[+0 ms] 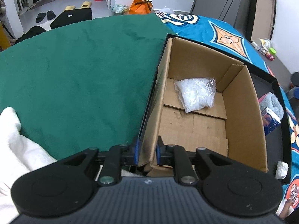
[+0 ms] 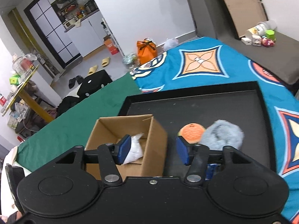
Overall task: Organize soft objects
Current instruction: 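Move the right gripper to the grey fluffy plush and grasp it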
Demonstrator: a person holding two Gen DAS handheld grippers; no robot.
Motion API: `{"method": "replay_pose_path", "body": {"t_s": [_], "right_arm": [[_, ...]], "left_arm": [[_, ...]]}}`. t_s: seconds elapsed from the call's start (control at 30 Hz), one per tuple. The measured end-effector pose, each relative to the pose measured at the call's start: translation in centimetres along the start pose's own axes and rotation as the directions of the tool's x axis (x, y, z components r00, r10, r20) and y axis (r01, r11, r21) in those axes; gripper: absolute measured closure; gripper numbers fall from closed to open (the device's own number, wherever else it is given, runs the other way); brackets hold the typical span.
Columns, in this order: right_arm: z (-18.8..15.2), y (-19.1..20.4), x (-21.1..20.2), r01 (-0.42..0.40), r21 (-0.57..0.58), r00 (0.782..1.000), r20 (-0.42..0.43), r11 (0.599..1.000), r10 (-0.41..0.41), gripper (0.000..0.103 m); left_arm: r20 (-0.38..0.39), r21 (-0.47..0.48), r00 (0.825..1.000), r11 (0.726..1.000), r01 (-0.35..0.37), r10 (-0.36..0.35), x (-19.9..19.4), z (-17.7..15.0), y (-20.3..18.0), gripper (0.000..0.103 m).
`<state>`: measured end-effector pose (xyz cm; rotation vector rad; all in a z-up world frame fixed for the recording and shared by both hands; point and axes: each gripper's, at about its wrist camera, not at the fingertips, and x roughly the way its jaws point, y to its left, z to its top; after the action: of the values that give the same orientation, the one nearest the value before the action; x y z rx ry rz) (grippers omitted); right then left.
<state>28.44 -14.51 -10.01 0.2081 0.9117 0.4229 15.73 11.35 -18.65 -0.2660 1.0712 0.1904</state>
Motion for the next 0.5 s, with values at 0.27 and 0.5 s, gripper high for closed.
{"method": "replay_pose_path", "body": {"t_s": [0.27,0.5], "right_arm": [[-0.4,-3.3,1.0,0.015,0.034,1.000,0.016,0.999,-0.015,0.034],[-1.4,-6.0,2.0,0.016,0.101,1.000,0.017,0.995,-0.018,0.022]], "left_arm": [[0.005,0.020,0.999,0.999,-0.047,0.047,-0.7,0.0,-0.6,0.049],[0.024,0.096,0.993,0.989,-0.116,0.115,-1.2,0.2,-2.4,0.044]]}}
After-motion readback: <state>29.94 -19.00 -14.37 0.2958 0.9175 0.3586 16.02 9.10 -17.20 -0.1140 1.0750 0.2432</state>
